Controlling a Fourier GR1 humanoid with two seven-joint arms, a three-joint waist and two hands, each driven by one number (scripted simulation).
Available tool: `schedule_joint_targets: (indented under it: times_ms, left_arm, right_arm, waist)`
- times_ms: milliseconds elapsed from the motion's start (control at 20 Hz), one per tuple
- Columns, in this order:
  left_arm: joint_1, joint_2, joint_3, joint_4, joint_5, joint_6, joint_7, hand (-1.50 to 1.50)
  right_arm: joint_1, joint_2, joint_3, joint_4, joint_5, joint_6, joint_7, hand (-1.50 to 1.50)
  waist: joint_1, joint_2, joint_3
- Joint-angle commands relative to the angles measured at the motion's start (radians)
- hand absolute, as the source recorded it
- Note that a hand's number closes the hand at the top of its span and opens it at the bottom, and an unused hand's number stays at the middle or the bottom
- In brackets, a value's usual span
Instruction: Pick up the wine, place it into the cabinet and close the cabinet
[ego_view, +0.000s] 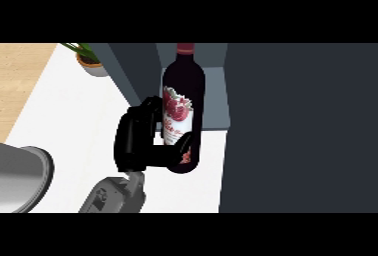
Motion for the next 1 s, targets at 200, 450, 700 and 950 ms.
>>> schedule_joint_targets:
  times_ms: [200, 450, 700, 950]
  left_arm:
    - [-0.182, 0.000, -0.037, 0.189, 0.047, 0.155, -0.015, 1.50]
    - [-0.200, 0.000, -0.057, 0.345, 0.089, 0.145, -0.124, 1.50]
    - [-0.204, 0.000, -0.071, 0.468, 0.189, 0.133, -0.230, 1.50]
    - [-0.158, 0.000, -0.119, 0.527, 0.279, 0.113, -0.346, 1.50]
  right_arm:
    - [0.057, -0.024, -0.094, -0.176, -0.186, 0.035, 0.037, -1.50]
    - [0.014, -0.008, -0.058, -0.172, -0.146, 0.028, 0.068, -1.50]
    - [0.064, -0.003, -0.052, -0.176, -0.154, 0.049, 0.048, -1.50]
    - [0.110, 0.010, -0.034, -0.187, -0.131, 0.043, 0.047, -1.50]
  waist:
    - [-0.011, 0.003, 0.001]
    - [-0.009, 0.005, -0.001]
    - [-0.017, 0.005, -0.001]
    - [-0.016, 0.004, -0.001]
